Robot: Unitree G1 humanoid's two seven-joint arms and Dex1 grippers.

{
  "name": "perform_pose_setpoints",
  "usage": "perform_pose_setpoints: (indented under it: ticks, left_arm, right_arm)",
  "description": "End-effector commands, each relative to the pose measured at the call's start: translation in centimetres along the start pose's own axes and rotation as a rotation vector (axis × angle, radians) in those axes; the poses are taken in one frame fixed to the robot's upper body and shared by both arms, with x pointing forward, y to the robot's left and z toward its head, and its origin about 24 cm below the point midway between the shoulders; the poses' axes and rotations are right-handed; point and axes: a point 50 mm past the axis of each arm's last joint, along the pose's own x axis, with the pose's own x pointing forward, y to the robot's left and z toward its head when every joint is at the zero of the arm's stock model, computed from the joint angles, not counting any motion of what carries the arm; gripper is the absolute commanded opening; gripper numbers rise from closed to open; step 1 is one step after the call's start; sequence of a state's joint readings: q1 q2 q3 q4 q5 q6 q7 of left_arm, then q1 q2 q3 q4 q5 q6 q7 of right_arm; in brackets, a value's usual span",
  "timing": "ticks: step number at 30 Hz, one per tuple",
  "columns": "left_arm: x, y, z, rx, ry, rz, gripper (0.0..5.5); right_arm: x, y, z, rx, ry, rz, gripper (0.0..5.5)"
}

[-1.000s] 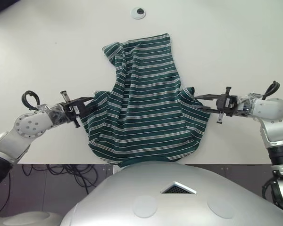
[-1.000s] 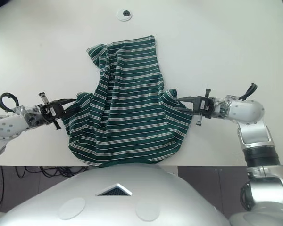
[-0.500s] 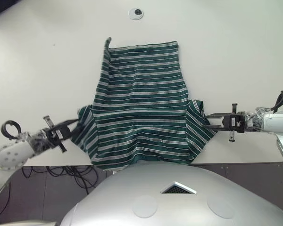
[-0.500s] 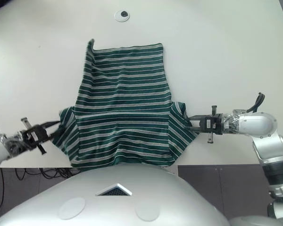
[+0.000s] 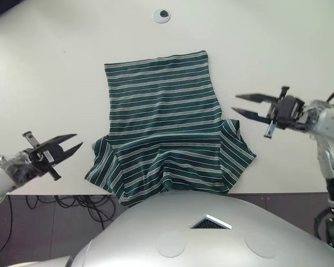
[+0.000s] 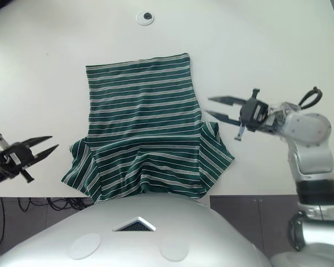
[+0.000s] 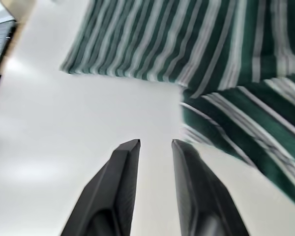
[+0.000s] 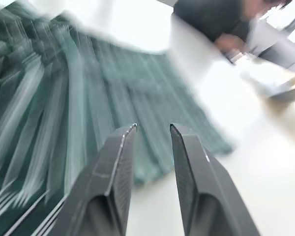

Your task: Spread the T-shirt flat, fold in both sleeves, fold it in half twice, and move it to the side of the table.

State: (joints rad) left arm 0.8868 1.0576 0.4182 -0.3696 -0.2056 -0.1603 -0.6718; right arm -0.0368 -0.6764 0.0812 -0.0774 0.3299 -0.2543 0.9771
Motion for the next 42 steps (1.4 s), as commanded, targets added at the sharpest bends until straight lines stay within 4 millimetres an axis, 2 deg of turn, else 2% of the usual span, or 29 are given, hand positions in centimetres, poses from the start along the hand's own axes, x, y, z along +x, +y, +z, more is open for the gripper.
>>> perform_pose_setpoints:
  ticks: [1, 4, 6, 9, 11, 14, 19, 21, 24, 25, 30, 36, 40, 42]
  left_arm:
    - [1.4, 0.8, 0.5, -0.003, -0.046, 0.000, 1.14]
    - [2.3, 0.3, 0.5, -0.036, -0.078, -0.013, 1.14]
    - [2.6, 0.1, 0.4, -0.044, -0.084, -0.015, 1.14]
    - [2.8, -0.3, 0.4, -0.064, -0.099, -0.020, 1.14]
    - [2.5, -0.6, 0.5, -0.086, -0.120, -0.021, 1.14]
    - [2.4, -0.8, 0.6, -0.122, -0.148, 0.000, 1.14]
    - [2.7, -1.9, -0.5, -0.249, -0.157, 0.030, 1.14]
    - [3.3, -2.7, -0.8, -0.363, -0.194, 0.044, 1.14]
    - [4.7, -3.5, -1.6, -0.653, -0.242, 0.102, 1.14]
    - [4.9, -3.9, -2.1, -0.750, -0.237, 0.108, 1.31]
    - [5.1, -5.0, -2.5, -1.067, -0.271, 0.057, 1.84]
    - [5.8, -6.5, -2.3, -1.248, -0.285, -0.019, 1.84]
    - [6.4, -6.8, -2.6, -1.311, -0.291, -0.007, 1.37]
    - [6.6, -6.8, -2.5, -1.321, -0.296, -0.002, 1.05]
  right_arm:
    - [5.8, -1.0, -2.6, -0.068, 0.113, -0.015, 1.24]
    - [10.6, -1.0, -5.4, -0.100, 0.259, -0.002, 1.24]
    - [12.6, -1.0, -7.2, -0.091, 0.373, -0.001, 1.24]
    - [12.1, -2.1, -10.4, -0.077, 0.623, -0.085, 1.24]
    - [11.7, -3.3, -10.8, -0.105, 0.698, -0.154, 1.24]
    - [12.3, -4.8, -10.2, -0.143, 0.732, -0.211, 1.24]
    - [12.4, -6.2, -9.6, -0.189, 0.752, -0.268, 1.24]
    - [13.1, -6.7, -8.4, -0.219, 0.641, -0.276, 1.24]
    - [13.5, -8.1, -5.8, -0.308, 0.418, -0.354, 1.24]
    - [13.4, -8.5, -5.0, -0.335, 0.343, -0.381, 1.30]
    - [11.7, -8.6, -3.0, -0.390, 0.111, -0.401, 1.30]
    - [9.3, -8.2, -1.0, -0.412, -0.002, -0.405, 1.30]
    - [7.1, -7.2, -0.9, -0.397, 0.012, -0.406, 1.30]
    - [5.6, -6.3, -1.5, -0.371, 0.057, -0.397, 1.30]
